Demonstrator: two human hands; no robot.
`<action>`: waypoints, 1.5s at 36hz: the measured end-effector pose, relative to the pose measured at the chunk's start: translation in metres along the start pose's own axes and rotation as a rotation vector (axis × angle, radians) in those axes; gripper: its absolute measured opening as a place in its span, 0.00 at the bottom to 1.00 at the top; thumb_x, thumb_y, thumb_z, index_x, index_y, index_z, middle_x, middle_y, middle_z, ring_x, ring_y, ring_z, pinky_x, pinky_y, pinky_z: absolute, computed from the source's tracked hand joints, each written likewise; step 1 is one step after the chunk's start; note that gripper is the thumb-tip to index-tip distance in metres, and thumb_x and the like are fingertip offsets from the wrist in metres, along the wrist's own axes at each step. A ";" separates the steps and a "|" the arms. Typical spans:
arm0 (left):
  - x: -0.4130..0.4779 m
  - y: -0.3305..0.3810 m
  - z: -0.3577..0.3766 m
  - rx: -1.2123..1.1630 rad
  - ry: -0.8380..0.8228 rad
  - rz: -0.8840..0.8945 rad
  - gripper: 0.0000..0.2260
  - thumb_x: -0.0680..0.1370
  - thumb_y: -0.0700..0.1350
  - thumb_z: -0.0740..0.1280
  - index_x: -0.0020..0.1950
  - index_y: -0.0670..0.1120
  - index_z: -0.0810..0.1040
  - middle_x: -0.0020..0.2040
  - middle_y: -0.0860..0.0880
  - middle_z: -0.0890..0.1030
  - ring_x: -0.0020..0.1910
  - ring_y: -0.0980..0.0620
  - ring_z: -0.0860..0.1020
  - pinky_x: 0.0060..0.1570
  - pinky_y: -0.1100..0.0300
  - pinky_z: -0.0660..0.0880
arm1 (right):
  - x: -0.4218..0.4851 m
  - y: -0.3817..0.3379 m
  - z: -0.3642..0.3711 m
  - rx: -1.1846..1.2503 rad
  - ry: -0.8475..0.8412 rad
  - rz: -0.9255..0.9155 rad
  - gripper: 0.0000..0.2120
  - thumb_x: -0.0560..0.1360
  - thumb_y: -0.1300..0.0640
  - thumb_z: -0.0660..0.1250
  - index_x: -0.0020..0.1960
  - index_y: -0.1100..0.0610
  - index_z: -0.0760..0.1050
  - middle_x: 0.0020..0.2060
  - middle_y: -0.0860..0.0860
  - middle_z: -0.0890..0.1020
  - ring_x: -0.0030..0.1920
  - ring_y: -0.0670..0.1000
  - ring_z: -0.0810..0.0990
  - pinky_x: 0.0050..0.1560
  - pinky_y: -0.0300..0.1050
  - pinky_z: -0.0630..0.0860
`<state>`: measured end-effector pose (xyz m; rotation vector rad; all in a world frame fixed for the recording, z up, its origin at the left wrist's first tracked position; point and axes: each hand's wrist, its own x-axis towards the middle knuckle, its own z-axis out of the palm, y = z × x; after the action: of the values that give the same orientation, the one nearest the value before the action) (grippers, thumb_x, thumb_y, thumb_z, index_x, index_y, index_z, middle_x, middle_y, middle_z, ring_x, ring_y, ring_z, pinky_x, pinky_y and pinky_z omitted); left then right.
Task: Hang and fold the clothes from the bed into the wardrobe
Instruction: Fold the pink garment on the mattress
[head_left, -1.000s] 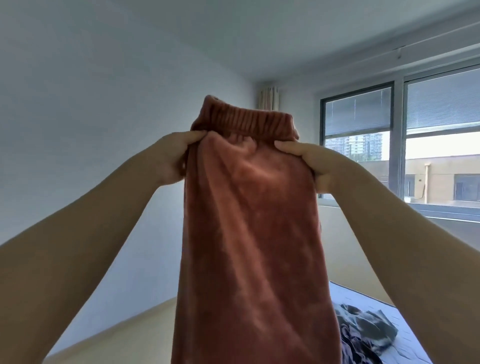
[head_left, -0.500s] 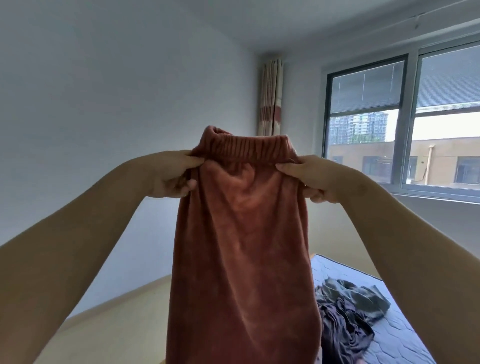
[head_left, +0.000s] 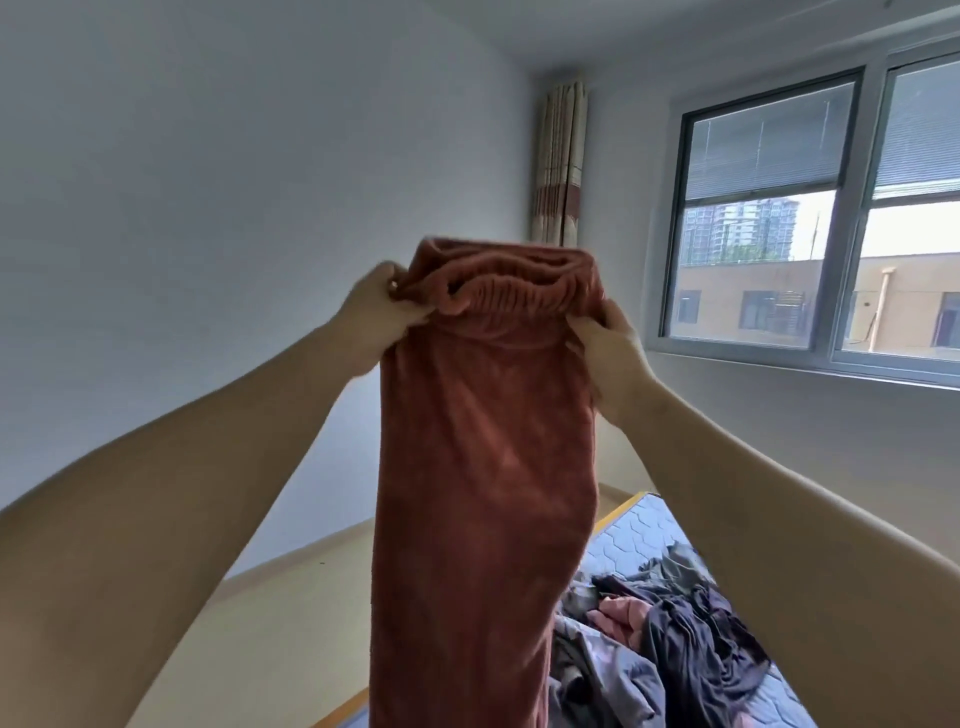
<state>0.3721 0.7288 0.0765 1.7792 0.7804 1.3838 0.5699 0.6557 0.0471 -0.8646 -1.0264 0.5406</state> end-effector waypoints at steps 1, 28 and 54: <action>0.003 0.007 -0.004 -0.033 0.018 0.033 0.17 0.72 0.32 0.70 0.38 0.48 0.65 0.36 0.48 0.72 0.32 0.53 0.70 0.32 0.61 0.66 | 0.002 -0.006 0.002 0.001 -0.012 -0.041 0.09 0.77 0.65 0.62 0.46 0.51 0.75 0.43 0.51 0.80 0.46 0.51 0.77 0.52 0.45 0.75; -0.164 -0.065 -0.014 0.374 -0.645 -0.501 0.10 0.74 0.50 0.70 0.49 0.46 0.79 0.27 0.54 0.71 0.26 0.57 0.67 0.29 0.65 0.71 | -0.141 0.053 -0.087 -0.393 -0.382 0.430 0.06 0.69 0.66 0.68 0.38 0.56 0.78 0.24 0.48 0.72 0.27 0.47 0.65 0.25 0.34 0.62; -0.246 -0.292 0.016 0.388 -0.879 -1.093 0.06 0.77 0.39 0.66 0.42 0.49 0.74 0.31 0.51 0.68 0.26 0.57 0.66 0.27 0.68 0.67 | -0.242 0.276 -0.134 -0.436 -0.669 1.233 0.03 0.73 0.65 0.65 0.46 0.60 0.75 0.28 0.50 0.64 0.24 0.46 0.57 0.25 0.37 0.52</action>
<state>0.3236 0.6830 -0.2997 1.5369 1.2362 -0.2711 0.5848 0.5839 -0.3360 -1.7697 -1.1317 1.7730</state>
